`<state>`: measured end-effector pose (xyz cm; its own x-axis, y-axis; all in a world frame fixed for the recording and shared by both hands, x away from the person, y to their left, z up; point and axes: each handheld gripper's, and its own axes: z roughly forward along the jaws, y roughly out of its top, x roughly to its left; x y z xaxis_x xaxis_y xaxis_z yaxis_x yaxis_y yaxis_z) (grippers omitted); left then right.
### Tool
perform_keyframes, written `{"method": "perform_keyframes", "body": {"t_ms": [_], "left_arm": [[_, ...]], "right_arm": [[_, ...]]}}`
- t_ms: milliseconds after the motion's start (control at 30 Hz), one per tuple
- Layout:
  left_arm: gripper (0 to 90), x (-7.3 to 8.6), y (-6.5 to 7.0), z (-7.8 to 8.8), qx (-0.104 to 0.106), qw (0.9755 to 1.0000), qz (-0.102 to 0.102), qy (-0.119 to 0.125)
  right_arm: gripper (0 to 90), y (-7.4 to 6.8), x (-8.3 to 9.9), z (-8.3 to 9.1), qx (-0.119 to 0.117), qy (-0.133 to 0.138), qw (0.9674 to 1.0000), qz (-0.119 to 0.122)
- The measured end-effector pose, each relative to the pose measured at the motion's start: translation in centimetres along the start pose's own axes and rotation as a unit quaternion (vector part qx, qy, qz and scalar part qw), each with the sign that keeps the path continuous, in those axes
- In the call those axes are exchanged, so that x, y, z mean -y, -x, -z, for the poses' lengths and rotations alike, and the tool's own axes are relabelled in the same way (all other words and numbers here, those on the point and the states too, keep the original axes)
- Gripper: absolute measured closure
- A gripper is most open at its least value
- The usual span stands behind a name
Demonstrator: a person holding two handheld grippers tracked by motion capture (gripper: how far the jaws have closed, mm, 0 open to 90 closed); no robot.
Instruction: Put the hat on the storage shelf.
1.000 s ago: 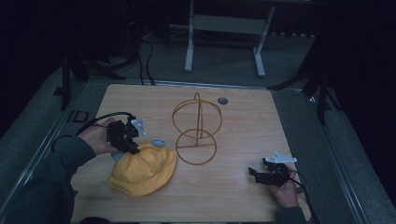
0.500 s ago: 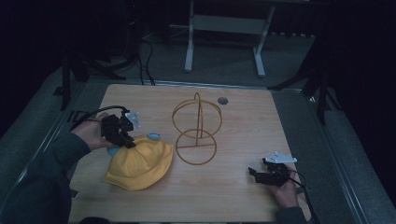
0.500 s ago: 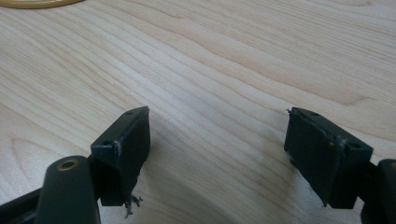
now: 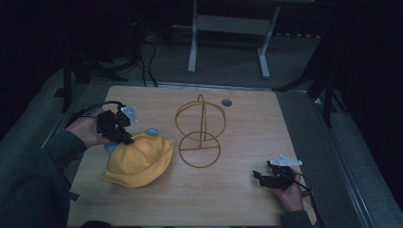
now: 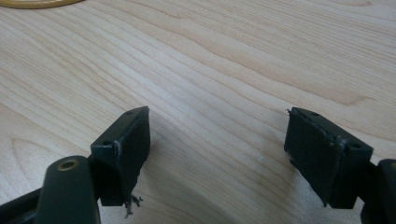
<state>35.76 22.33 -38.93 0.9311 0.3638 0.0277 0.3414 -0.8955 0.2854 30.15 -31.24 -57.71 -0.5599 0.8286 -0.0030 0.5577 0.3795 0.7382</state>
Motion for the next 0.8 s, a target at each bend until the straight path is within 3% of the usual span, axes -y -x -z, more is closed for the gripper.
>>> {"method": "perform_keyframes", "body": {"t_ms": [800], "left_arm": [[84.1, 0.9, -1.7, 2.5, -0.013, 0.9993, 0.029, 0.019]], "right_arm": [[22.2, 0.0, 0.0, 0.0, 0.0, 0.0, 1.0, 0.0]]}}
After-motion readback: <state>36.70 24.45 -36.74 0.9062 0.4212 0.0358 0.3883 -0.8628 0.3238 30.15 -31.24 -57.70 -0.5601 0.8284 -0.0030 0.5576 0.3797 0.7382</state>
